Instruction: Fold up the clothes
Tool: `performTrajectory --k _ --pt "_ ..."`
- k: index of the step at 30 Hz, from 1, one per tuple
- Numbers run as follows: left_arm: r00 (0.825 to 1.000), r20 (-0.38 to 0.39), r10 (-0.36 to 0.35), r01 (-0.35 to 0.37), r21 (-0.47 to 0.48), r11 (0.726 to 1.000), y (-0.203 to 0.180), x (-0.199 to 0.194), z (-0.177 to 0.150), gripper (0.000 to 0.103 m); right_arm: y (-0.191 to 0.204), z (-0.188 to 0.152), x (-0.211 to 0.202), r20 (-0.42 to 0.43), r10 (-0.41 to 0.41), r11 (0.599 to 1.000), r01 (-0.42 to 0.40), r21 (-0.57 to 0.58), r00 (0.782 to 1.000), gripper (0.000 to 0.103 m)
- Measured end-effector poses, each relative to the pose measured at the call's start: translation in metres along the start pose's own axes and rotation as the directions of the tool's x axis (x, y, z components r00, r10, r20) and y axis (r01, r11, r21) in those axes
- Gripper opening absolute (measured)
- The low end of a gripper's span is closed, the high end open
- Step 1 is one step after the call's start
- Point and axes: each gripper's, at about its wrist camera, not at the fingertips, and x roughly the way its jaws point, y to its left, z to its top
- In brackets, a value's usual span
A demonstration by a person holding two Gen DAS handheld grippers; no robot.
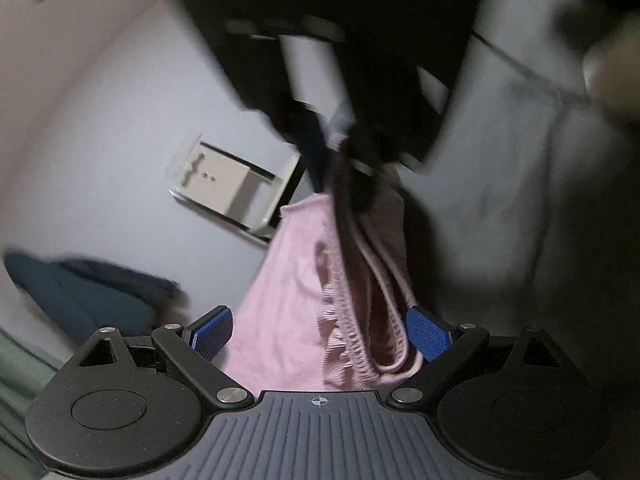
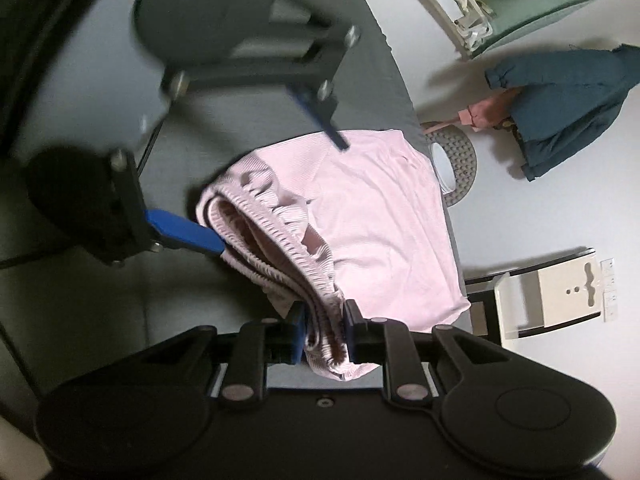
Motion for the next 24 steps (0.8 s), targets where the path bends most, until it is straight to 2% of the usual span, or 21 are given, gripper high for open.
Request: performTrajectory --k 3,7,10,13,14,17,19,22,24 --pt "1.000 0.002 -0.003 0.002 0.074 0.997 -0.011 -0.001 0.001 0.094 -0.009 -0.001 0.003 0.008 0.013 1.000 -0.014 0.019 1.000 0.020" --pt "0.998 0.033 -0.054 0.053 0.038 0.998 -0.007 -0.011 0.007 0.094 -0.021 0.000 0.010 0.013 0.002 1.000 -0.002 0.023 1.000 0.020" --pt "0.997 0.040 -0.061 0.060 0.018 0.998 -0.007 -0.014 0.010 0.094 -0.024 0.000 0.009 0.021 -0.002 1.000 0.002 0.026 1.000 0.020" --pt "0.998 0.000 -0.061 0.061 0.013 0.998 -0.011 -0.008 0.008 0.094 -0.026 0.000 0.008 0.028 -0.005 1.000 0.004 0.031 1.000 0.020" --pt "0.999 -0.016 -0.050 0.051 0.025 0.998 -0.013 -0.006 0.006 0.094 -0.026 0.000 0.006 0.029 -0.004 0.999 0.003 0.035 1.000 0.020" --pt "0.999 -0.033 -0.027 0.026 -0.018 0.999 -0.008 -0.003 0.006 0.094 -0.022 -0.001 0.001 0.035 0.005 1.000 -0.006 0.026 0.999 0.020" --pt "0.999 -0.026 0.020 -0.021 -0.008 1.000 -0.009 -0.003 0.007 0.094 -0.019 -0.002 -0.003 0.036 0.008 1.000 -0.009 0.007 0.999 0.020" --pt "1.000 0.007 0.031 -0.031 -0.013 0.999 -0.008 -0.007 0.010 0.093 -0.015 -0.004 -0.004 0.024 0.014 1.000 -0.013 -0.011 1.000 0.020" --pt "1.000 0.012 0.024 -0.024 -0.013 1.000 -0.004 -0.005 0.010 0.086 -0.013 -0.005 -0.003 0.013 0.019 1.000 -0.019 -0.020 1.000 0.020"
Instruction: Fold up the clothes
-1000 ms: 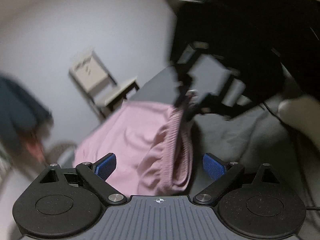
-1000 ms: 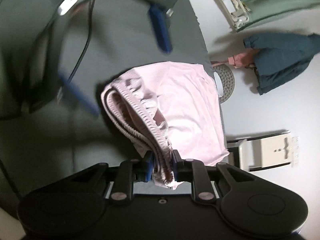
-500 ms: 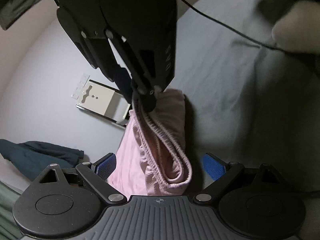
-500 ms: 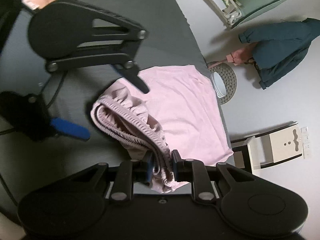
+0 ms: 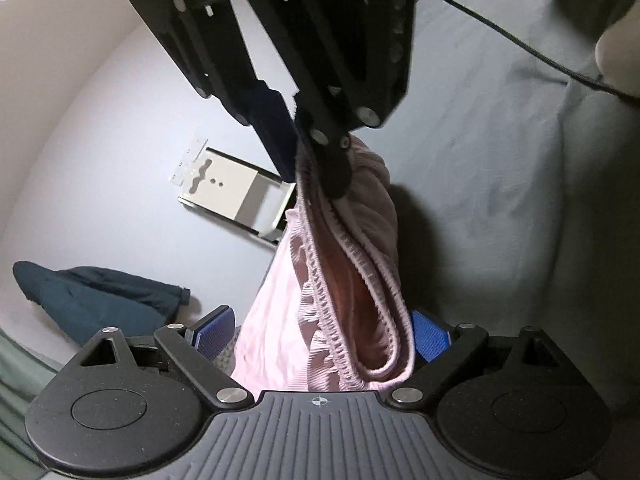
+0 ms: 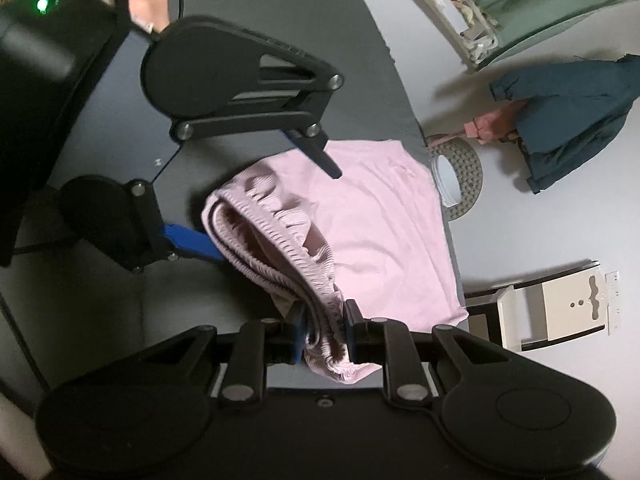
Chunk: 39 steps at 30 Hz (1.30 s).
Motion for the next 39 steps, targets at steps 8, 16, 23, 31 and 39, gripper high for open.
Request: performTrajectory --k 8,16,23,31,39 --pt "0.995 -0.029 -0.097 0.095 -0.048 0.994 0.010 0.016 -0.010 0.045 0.013 -0.001 0.006 -0.017 0.015 0.997 -0.016 -0.077 1.000 0.020" --pt "0.997 -0.039 -0.065 0.068 0.090 0.994 -0.015 0.021 -0.010 0.046 0.029 -0.002 0.010 -0.019 0.024 0.986 -0.027 -0.162 1.000 0.020" --pt "0.982 -0.059 -0.178 0.170 -0.132 0.977 0.005 0.027 -0.013 0.033 0.030 -0.002 0.016 -0.019 0.004 0.986 -0.007 -0.167 1.000 0.021" --pt "0.977 -0.101 -0.189 0.144 -0.340 0.929 0.029 0.035 -0.031 0.017 0.052 0.000 0.021 -0.002 -0.079 0.972 0.077 -0.223 0.997 0.061" --pt "0.974 -0.118 -0.195 0.133 -0.403 0.906 0.058 0.022 -0.048 0.016 0.082 -0.002 0.054 -0.050 -0.227 0.925 0.199 -0.322 0.973 0.063"
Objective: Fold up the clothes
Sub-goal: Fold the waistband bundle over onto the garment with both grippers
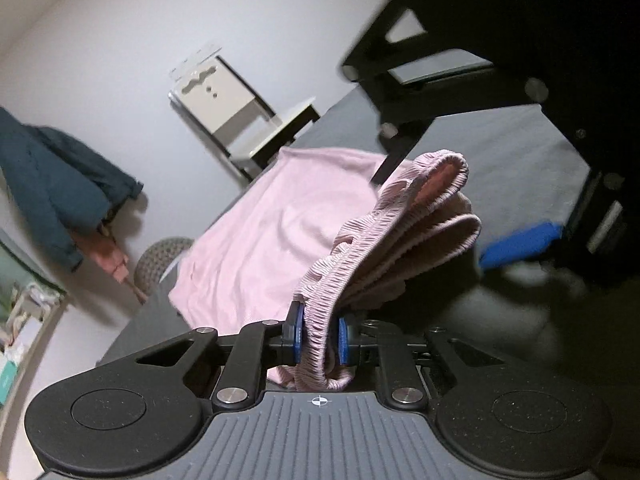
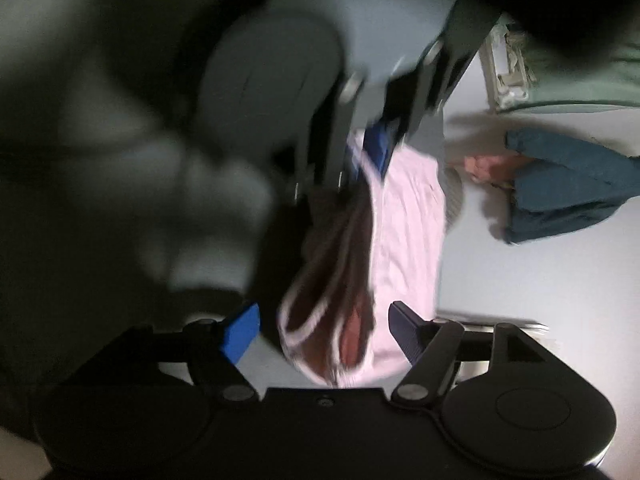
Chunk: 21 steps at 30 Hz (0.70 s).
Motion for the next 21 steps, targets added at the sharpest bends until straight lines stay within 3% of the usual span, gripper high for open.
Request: performTrajectory --k 6,12,16,21 --pt "1.000 0.019 -0.022 0.023 -0.004 1.000 0.003 -0.005 0.008 0.016 -0.005 -0.005 0.012 0.016 -0.007 0.999 0.006 0.033 1.000 0.024" --pt "0.995 0.025 -0.094 0.092 0.075 0.993 0.017 -0.013 0.003 0.016 -0.016 -0.016 -0.011 0.089 0.041 0.999 -0.043 0.015 0.995 0.019" --pt "0.991 0.028 -0.134 0.127 0.159 0.979 0.016 -0.037 0.004 0.016 -0.017 -0.017 -0.034 0.116 0.073 0.997 -0.071 -0.021 0.991 0.019" --pt "0.983 -0.026 -0.182 0.182 0.250 0.951 0.008 -0.081 0.001 0.016 -0.018 -0.015 -0.066 0.154 0.139 0.990 -0.131 -0.056 0.978 0.019"
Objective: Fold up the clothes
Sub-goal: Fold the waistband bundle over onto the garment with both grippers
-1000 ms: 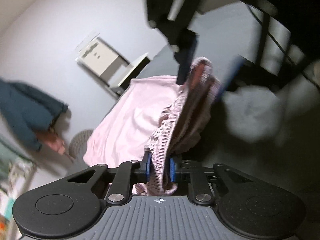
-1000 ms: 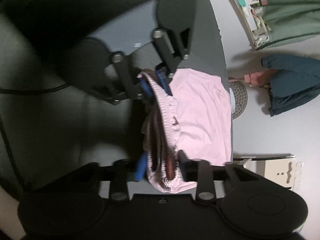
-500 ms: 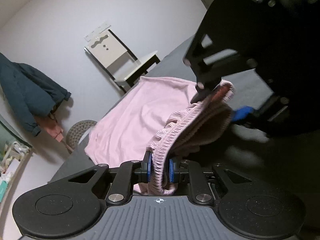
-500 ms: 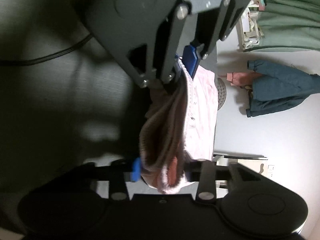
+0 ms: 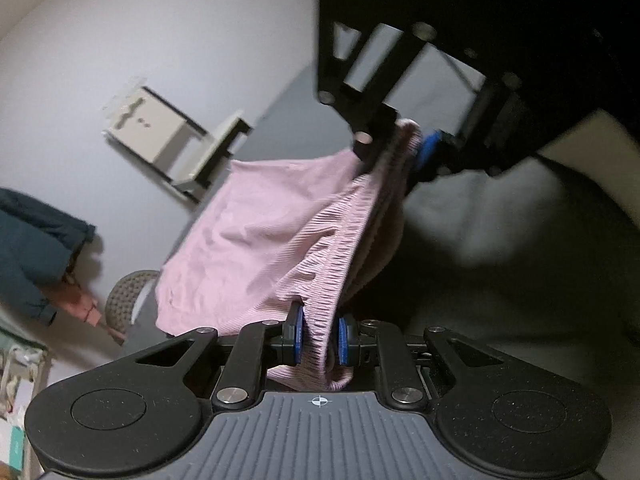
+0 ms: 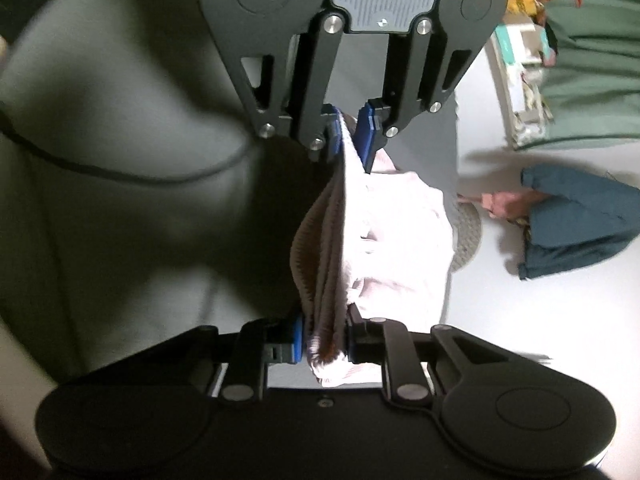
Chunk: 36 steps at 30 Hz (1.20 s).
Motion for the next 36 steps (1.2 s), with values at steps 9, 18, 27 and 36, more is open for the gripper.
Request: performTrajectory --k 9,18,27,36 --pt "0.984 -0.076 -0.161 0.168 0.093 0.981 -0.019 -0.048 0.006 0.016 0.007 0.020 -0.038 0.034 0.193 0.979 -0.195 0.066 0.981 0.019" --pt "0.995 -0.059 -0.084 0.090 0.109 0.990 0.026 -0.020 0.025 0.017 -0.088 -0.008 -0.010 0.096 0.243 0.887 -0.261 0.381 0.965 0.019" --pt "0.977 -0.152 -0.151 0.181 0.210 0.961 0.063 0.051 0.050 0.017 -0.147 -0.047 0.064 0.153 0.313 0.755 -0.343 0.559 0.938 0.019" --pt "0.953 -0.247 -0.173 0.225 0.202 0.953 0.072 0.111 0.060 0.017 -0.163 -0.077 0.108 0.229 0.323 0.517 -0.374 0.770 0.918 0.024"
